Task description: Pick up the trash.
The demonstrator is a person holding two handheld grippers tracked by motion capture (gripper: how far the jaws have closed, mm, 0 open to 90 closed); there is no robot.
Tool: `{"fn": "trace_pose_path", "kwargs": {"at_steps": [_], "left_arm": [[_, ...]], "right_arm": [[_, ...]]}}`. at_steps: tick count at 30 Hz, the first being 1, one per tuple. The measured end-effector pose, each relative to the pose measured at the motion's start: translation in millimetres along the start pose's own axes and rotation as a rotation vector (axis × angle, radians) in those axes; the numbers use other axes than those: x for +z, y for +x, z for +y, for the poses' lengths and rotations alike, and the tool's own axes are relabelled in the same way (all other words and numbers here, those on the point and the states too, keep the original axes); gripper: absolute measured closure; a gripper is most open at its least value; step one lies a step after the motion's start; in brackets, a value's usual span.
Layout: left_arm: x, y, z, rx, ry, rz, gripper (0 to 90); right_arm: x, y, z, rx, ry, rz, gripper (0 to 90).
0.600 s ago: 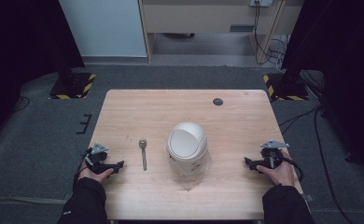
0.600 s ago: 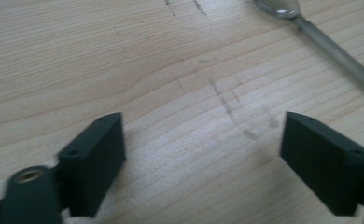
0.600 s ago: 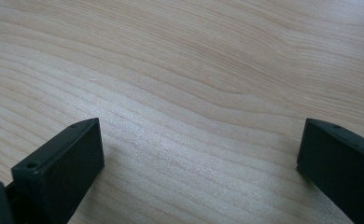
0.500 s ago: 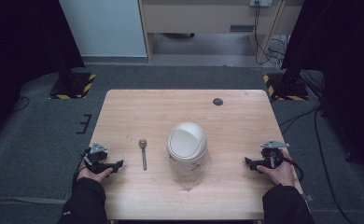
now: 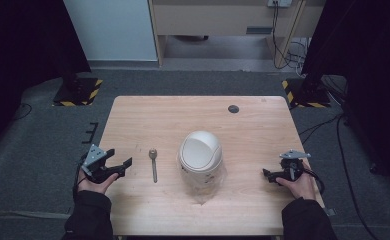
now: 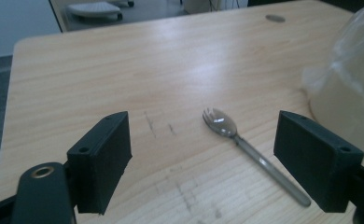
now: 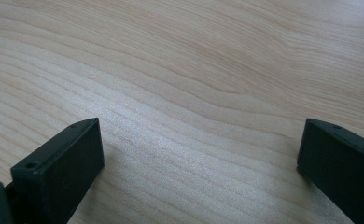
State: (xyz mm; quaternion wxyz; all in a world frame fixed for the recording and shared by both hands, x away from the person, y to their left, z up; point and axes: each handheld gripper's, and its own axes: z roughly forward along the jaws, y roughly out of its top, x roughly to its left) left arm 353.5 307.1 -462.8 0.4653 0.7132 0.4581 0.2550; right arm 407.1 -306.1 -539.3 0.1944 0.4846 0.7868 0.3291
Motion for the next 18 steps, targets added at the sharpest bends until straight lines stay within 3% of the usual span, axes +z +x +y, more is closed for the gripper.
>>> {"fn": "trace_pose_path", "kwargs": {"at_steps": [4,12,18], "left_arm": [[-6.8,-9.1,12.2,-0.001,-0.087,-0.015,18.6],[-4.6,-32.9,28.9,0.002,-0.151,-0.095,19.0],[1.7,-57.4,46.1,0.04,-0.182,-0.178,19.7]], "right_arm": [[0.0,0.1,0.0,0.0,0.0,-0.001,0.8],[0.1,0.3,0.0,0.001,0.0,-0.002,0.7],[0.2,0.5,0.0,0.001,0.0,-0.005,0.7]]}}
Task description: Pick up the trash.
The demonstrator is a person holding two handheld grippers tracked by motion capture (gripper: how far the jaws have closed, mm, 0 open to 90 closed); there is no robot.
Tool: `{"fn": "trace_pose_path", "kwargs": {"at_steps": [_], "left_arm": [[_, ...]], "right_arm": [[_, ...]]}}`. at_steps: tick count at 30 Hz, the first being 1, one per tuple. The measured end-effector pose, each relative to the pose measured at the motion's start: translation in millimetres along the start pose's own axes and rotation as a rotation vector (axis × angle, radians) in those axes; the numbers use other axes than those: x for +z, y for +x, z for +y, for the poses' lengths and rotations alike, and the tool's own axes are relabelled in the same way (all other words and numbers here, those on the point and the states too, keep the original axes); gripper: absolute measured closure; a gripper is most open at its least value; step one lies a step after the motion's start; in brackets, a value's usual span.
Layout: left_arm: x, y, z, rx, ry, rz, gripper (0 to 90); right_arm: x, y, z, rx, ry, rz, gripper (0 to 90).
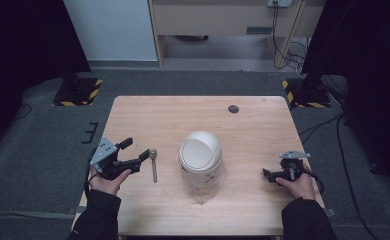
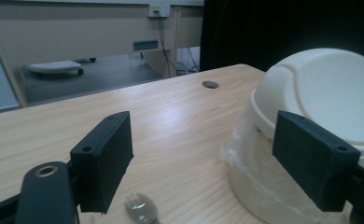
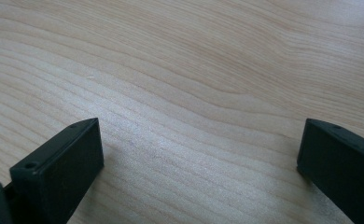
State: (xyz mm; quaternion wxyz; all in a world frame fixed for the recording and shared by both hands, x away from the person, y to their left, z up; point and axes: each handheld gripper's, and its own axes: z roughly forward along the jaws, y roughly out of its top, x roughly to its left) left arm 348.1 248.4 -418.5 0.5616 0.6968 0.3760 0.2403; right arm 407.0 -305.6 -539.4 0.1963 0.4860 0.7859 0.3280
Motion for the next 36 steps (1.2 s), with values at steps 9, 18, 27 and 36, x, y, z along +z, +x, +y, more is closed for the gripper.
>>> {"fn": "trace_pose_path", "kwargs": {"at_steps": [9,18,27,36], "left_arm": [[25.9,-19.4,8.5,0.039,0.014,-0.05,19.0],[61.4,-42.9,11.7,0.069,0.041,-0.115,18.9],[92.3,-59.5,2.4,0.078,0.104,-0.148,17.9],[103.1,-64.5,-3.2,0.073,0.15,-0.144,17.7]], "right_arm": [[0.0,0.8,0.0,0.002,0.001,-0.004,0.6],[0.0,0.8,0.0,0.001,0.001,-0.003,0.6],[-0.1,0.8,0.0,0.001,0.001,-0.003,0.6],[0.0,0.7,0.0,0.001,0.001,-0.003,0.6]]}}
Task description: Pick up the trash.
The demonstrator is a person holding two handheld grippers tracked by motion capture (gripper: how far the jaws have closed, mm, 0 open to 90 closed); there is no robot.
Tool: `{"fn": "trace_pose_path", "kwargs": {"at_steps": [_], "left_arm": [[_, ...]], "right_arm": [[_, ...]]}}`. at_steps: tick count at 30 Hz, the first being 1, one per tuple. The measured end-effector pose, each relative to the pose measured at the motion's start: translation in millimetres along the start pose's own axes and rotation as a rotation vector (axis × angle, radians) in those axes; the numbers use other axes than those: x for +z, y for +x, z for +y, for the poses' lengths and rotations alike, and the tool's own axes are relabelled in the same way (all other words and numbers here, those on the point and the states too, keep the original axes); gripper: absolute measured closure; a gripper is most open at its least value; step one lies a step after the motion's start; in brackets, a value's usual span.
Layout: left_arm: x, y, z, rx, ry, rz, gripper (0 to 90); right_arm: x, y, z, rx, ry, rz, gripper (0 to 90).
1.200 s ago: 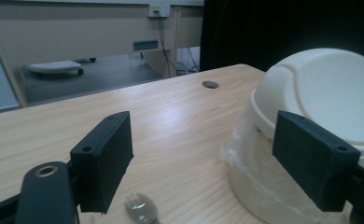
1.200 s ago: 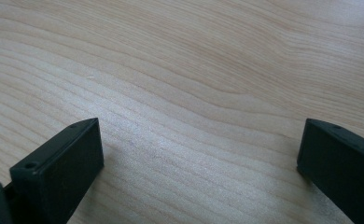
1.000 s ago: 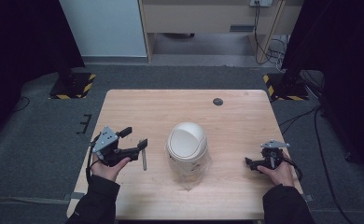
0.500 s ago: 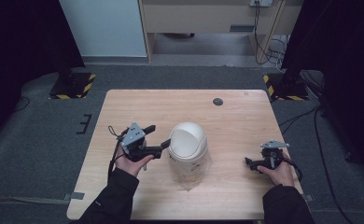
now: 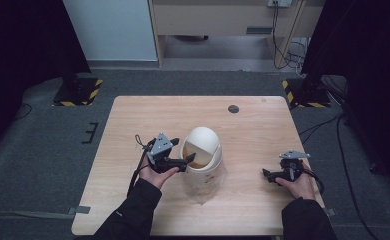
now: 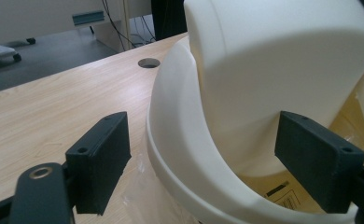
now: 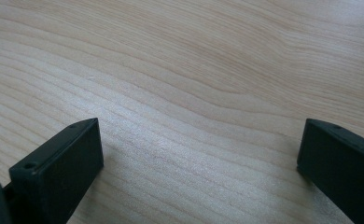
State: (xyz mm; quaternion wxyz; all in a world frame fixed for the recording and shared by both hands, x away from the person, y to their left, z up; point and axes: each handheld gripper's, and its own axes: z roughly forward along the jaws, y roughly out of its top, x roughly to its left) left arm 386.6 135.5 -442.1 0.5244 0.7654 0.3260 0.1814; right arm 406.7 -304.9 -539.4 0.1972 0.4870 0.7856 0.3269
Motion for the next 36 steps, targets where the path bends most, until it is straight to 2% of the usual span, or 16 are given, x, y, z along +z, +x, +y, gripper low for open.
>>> {"fn": "trace_pose_path", "kwargs": {"at_steps": [2,7,13,19,23,26,27,29,32,36], "left_arm": [[2.7,0.4,-0.8,-0.014,0.014,0.004,17.7],[4.2,-0.1,-1.3,-0.019,0.023,0.01,17.7],[-4.6,1.6,1.1,-0.027,-0.002,0.01,18.6],[-35.9,12.8,0.0,-0.032,-0.036,0.065,18.7],[-56.6,24.5,-10.4,-0.042,-0.041,0.104,19.3],[-65.8,33.3,-23.4,-0.058,-0.016,0.142,19.3],[-67.4,36.8,-29.2,-0.057,0.004,0.17,19.3],[-67.2,42.2,-36.9,-0.081,0.032,0.199,19.3],[-60.5,50.2,-49.9,-0.128,0.082,0.232,20.7],[-44.6,61.4,-69.6,-0.158,0.176,0.289,23.1]], "right_arm": [[0.0,0.0,0.0,0.0,0.0,0.0,0.6],[0.0,0.0,0.0,0.0,0.0,0.0,0.6],[-0.1,-0.2,-0.1,-0.004,0.002,0.001,0.6],[-0.2,-0.3,-0.1,-0.006,0.002,0.0,0.6],[-0.2,-0.1,-0.1,-0.005,0.001,-0.001,0.6],[-0.3,0.0,-0.1,-0.005,0.002,-0.001,0.6],[-0.2,0.0,-0.1,-0.005,0.001,-0.001,0.6],[-0.2,0.0,-0.1,-0.005,0.001,-0.001,0.6],[-0.2,0.2,-0.1,-0.004,0.0,-0.002,0.6],[-0.3,0.6,-0.2,-0.003,0.001,-0.002,0.7]]}}
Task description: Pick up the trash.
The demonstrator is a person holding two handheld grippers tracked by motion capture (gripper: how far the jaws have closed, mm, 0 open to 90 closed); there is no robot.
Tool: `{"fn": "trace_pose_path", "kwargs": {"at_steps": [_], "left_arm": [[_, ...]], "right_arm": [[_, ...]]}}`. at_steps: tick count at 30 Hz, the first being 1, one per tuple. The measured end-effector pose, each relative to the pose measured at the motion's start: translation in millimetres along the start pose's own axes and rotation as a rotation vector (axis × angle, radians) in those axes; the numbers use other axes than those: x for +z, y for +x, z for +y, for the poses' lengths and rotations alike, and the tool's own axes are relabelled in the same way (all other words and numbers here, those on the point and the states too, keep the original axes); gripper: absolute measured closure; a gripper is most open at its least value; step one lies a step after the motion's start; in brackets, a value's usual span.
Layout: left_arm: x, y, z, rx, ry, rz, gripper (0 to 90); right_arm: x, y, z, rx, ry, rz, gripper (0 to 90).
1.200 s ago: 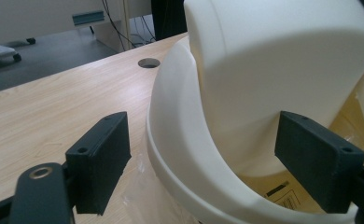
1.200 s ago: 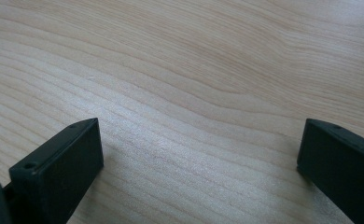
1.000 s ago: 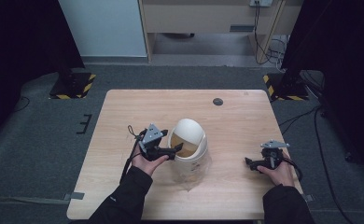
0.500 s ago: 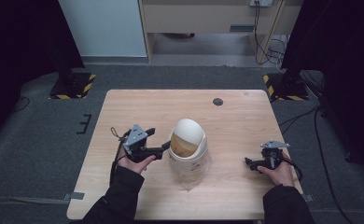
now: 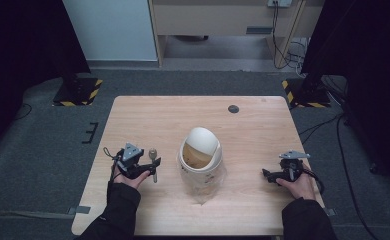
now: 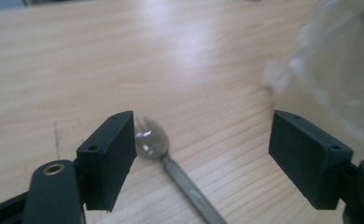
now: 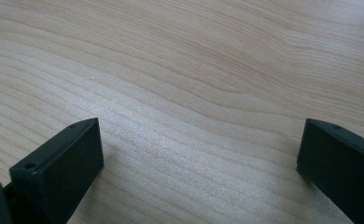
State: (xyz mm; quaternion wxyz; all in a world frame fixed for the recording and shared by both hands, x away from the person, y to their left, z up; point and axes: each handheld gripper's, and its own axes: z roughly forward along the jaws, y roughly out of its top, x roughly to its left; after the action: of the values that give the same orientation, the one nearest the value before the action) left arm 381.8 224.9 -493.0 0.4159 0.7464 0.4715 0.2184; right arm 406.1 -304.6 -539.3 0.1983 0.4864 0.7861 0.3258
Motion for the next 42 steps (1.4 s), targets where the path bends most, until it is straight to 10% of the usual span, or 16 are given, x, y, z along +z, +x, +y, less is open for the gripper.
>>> {"fn": "trace_pose_path", "kwargs": {"at_steps": [18,30,36,42], "left_arm": [[33.0,5.7,-17.2,-0.03,0.131,0.054,31.1],[32.9,9.7,-18.5,-0.036,0.174,0.085,63.2],[30.1,15.4,-18.7,-0.088,0.179,0.037,79.4],[26.9,14.8,-14.5,-0.078,0.167,0.029,79.5]], "right_arm": [[0.3,1.0,0.3,0.009,-0.002,-0.003,0.8],[0.7,1.2,0.6,0.007,-0.001,-0.002,0.8],[0.9,1.3,0.8,0.002,-0.003,0.0,0.9],[0.3,1.7,0.6,0.006,-0.008,0.003,2.9]]}}
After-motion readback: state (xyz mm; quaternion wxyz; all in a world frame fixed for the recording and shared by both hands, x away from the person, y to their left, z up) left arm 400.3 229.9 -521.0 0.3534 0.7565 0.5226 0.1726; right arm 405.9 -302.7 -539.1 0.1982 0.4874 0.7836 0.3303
